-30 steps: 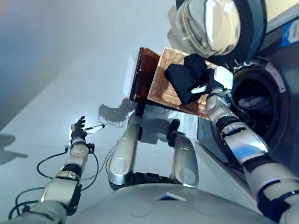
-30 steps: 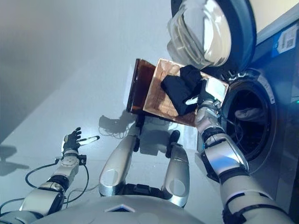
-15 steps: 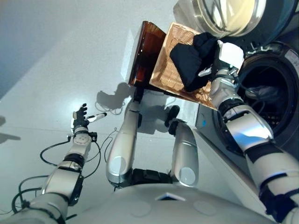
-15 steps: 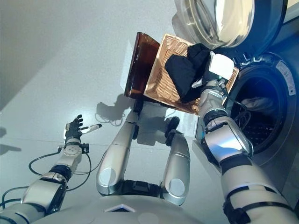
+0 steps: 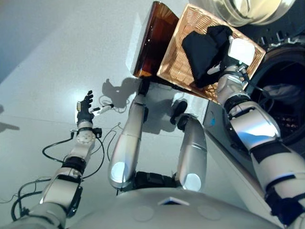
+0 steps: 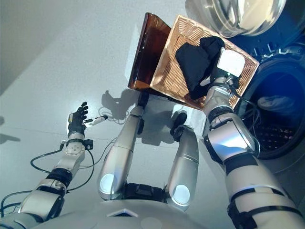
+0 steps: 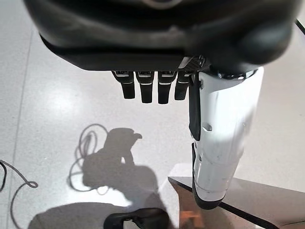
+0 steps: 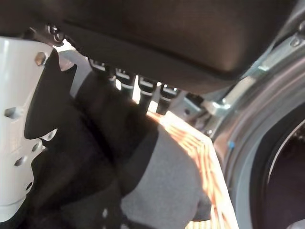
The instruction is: Pick up the clothes and place them into the washing machine
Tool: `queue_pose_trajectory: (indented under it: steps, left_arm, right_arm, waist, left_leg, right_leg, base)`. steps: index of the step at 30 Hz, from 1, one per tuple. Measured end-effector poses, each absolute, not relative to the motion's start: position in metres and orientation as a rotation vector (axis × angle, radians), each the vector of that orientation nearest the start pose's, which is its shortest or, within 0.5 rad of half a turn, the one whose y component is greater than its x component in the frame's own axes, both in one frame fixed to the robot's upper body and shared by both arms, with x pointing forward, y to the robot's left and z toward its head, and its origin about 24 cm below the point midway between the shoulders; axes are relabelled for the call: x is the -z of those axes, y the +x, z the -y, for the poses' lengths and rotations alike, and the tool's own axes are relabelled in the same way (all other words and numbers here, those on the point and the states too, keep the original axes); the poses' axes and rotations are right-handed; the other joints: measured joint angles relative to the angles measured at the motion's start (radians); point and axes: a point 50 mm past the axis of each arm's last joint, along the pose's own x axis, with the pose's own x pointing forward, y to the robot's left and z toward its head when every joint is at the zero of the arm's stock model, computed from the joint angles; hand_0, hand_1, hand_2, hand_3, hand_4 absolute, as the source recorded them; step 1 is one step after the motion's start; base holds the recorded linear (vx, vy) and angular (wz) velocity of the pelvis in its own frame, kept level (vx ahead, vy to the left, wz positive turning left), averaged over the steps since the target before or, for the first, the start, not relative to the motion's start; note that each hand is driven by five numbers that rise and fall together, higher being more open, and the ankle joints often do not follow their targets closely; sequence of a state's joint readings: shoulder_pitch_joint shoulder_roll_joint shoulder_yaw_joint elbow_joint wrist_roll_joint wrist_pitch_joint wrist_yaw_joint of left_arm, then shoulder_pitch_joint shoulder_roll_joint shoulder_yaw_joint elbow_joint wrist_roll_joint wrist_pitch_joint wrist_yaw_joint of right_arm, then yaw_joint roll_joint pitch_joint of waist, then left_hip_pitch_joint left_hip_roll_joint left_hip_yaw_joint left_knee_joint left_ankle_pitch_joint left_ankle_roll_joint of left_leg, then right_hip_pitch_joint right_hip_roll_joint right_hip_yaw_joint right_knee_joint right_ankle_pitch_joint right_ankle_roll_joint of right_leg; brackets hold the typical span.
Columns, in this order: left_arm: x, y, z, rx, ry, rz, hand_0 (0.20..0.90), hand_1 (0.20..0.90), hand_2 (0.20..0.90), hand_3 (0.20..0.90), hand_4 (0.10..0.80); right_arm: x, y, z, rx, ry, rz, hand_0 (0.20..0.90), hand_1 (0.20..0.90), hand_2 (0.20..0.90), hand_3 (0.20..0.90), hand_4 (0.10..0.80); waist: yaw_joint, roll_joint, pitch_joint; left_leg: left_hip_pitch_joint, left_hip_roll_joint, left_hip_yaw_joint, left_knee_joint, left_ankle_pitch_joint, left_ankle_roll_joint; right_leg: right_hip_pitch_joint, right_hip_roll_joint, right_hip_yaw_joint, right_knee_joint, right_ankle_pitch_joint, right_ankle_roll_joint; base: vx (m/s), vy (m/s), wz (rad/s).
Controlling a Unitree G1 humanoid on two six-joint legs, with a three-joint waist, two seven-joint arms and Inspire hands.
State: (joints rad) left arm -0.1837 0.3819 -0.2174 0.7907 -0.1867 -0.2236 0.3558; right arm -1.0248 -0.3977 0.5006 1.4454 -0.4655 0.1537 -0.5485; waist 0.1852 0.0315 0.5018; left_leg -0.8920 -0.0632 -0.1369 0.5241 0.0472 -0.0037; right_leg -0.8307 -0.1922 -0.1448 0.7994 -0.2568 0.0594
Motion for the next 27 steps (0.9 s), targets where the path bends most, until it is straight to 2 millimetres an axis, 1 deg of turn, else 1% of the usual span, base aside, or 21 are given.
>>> queue_pose_trajectory:
  steps: [2,3,6,7,8,9,10,11,14,17,19,23,24,27]
  left_arm:
    - [0.043,0.247,-0.246,-0.306,0.343,-0.324,0.900,0.900,0.900,0.900,0.800]
    - [0.044,0.245,-0.246,-0.305,0.343,-0.329,0.900,0.900,0.900,0.900,0.800]
    - [0.049,0.238,-0.246,-0.300,0.345,-0.349,0.900,0.900,0.900,0.900,0.800]
    - [0.047,0.237,-0.247,-0.297,0.347,-0.339,0.900,0.900,0.900,0.900,0.800]
    - [0.046,0.237,-0.248,-0.295,0.352,-0.333,0.900,0.900,0.900,0.900,0.800]
    - [0.046,0.237,-0.248,-0.297,0.354,-0.337,0.900,0.900,0.900,0.900,0.800]
    - [0.048,0.235,-0.249,-0.297,0.355,-0.343,0.900,0.900,0.900,0.900,0.800]
    - [0.050,0.232,-0.249,-0.296,0.358,-0.352,0.900,0.900,0.900,0.900,0.800]
    - [0.047,0.234,-0.250,-0.296,0.362,-0.340,0.900,0.900,0.900,0.900,0.800]
    - [0.048,0.234,-0.250,-0.296,0.366,-0.344,0.900,0.900,0.900,0.900,0.800]
    - [0.048,0.234,-0.250,-0.297,0.367,-0.345,0.900,0.900,0.900,0.900,0.800]
    - [0.050,0.232,-0.251,-0.297,0.374,-0.358,0.900,0.900,0.900,0.900,0.800]
    - [0.051,0.232,-0.251,-0.298,0.375,-0.362,0.900,0.900,0.900,0.900,0.800]
    - [0.053,0.233,-0.253,-0.304,0.381,-0.376,0.900,0.900,0.900,0.900,0.800]
  right_arm:
    - [-0.099,0.384,0.255,0.467,-1.392,-0.228,0.900,0.900,0.900,0.900,0.800]
    - [-0.099,0.384,0.257,0.470,-1.393,-0.230,0.900,0.900,0.900,0.900,0.800]
    - [-0.099,0.383,0.258,0.470,-1.397,-0.234,0.900,0.900,0.900,0.900,0.800]
    - [-0.099,0.383,0.258,0.471,-1.398,-0.238,0.310,0.310,0.310,0.310,0.378]
    - [-0.099,0.383,0.259,0.474,-1.398,-0.241,0.200,0.200,0.200,0.200,0.300]
    - [-0.100,0.383,0.260,0.477,-1.402,-0.242,0.200,0.200,0.200,0.200,0.300]
    - [-0.100,0.383,0.261,0.476,-1.408,-0.240,0.200,0.200,0.200,0.200,0.300]
    - [-0.101,0.383,0.261,0.475,-1.421,-0.234,0.200,0.200,0.200,0.200,0.300]
    - [-0.105,0.382,0.267,0.493,-1.441,-0.236,0.200,0.200,0.200,0.200,0.300]
    - [-0.109,0.383,0.271,0.510,-1.449,-0.238,0.200,0.200,0.200,0.200,0.300]
    - [-0.109,0.382,0.272,0.512,-1.449,-0.242,0.200,0.200,0.200,0.200,0.300]
    - [-0.106,0.381,0.272,0.494,-1.447,-0.260,0.200,0.200,0.200,0.200,0.300]
    - [-0.106,0.381,0.272,0.493,-1.447,-0.261,0.200,0.200,0.200,0.200,0.300]
    - [-0.105,0.381,0.272,0.488,-1.446,-0.264,0.200,0.200,0.200,0.200,0.300]
  waist:
    - [0.001,0.003,0.001]
    - [0.008,0.003,0.001]
    - [0.021,0.008,-0.002]
    - [0.022,0.009,-0.002]
    - [0.024,0.009,-0.002]
    - [0.024,0.010,-0.002]
    - [0.024,0.014,-0.005]
    - [0.023,0.020,-0.009]
    - [0.025,0.030,-0.015]
    - [0.031,0.040,-0.025]
    - [0.042,0.042,-0.026]
    - [0.044,0.049,-0.034]
    - [0.042,0.052,-0.035]
    - [0.041,0.054,-0.037]
  left_leg:
    - [-0.020,0.000,0.000,-0.004,-0.004,-0.006]
    - [-0.025,-0.001,0.000,0.007,-0.009,-0.013]
    - [-0.027,-0.001,0.003,0.017,-0.011,-0.014]
    - [-0.027,-0.001,0.005,0.012,-0.011,-0.014]
    - [-0.027,-0.001,0.004,0.009,-0.012,-0.015]
    - [-0.028,-0.004,0.004,0.021,-0.023,-0.026]
    - [-0.033,-0.004,0.004,0.036,-0.029,-0.026]
    - [-0.037,-0.003,0.004,0.045,-0.030,-0.023]
    - [-0.040,-0.004,0.004,0.047,-0.031,-0.023]
    - [-0.038,-0.004,0.004,0.035,-0.031,-0.023]
    - [-0.032,-0.002,0.002,0.033,-0.030,-0.023]
    - [-0.021,-0.001,-0.002,0.034,-0.021,-0.018]
    - [-0.018,-0.001,-0.002,0.035,-0.018,-0.023]
    - [-0.007,-0.001,-0.002,0.036,-0.017,-0.023]
  right_leg:
    - [-0.022,-0.001,0.003,0.011,-0.003,-0.005]
    - [-0.031,-0.010,0.003,0.013,-0.004,-0.006]
    - [-0.035,0.005,0.018,0.025,-0.004,-0.006]
    - [-0.038,0.007,0.023,0.024,-0.004,-0.006]
    - [-0.038,0.005,0.021,0.022,-0.004,-0.007]
    - [-0.038,-0.004,0.022,0.019,-0.004,-0.007]
    - [-0.037,-0.004,0.021,0.020,-0.005,-0.007]
    - [-0.037,0.007,0.021,0.029,-0.006,-0.006]
    - [-0.036,0.006,0.022,0.031,-0.010,-0.003]
    - [-0.036,0.004,0.020,0.031,-0.013,-0.009]
    - [-0.035,0.007,0.020,0.036,-0.017,-0.011]
    - [-0.030,0.005,0.015,0.054,-0.034,-0.016]
    - [-0.029,0.004,0.014,0.056,-0.034,-0.016]
    - [-0.021,0.002,0.009,0.060,-0.031,-0.011]
  base:
    - [-0.003,0.026,0.16]
    - [0.000,0.000,0.00]
    - [-0.001,0.002,-0.15]
    - [0.006,-0.005,0.08]
    - [0.012,-0.008,0.09]
    - [0.000,0.000,0.00]
    - [0.020,-0.005,-0.09]
    - [0.020,-0.006,-0.10]
    - [0.010,-0.004,0.04]
    - [0.000,-0.008,0.08]
    - [0.000,0.000,0.00]
    - [-0.003,-0.003,-0.01]
    - [0.000,0.000,0.00]
    - [0.000,0.000,0.00]
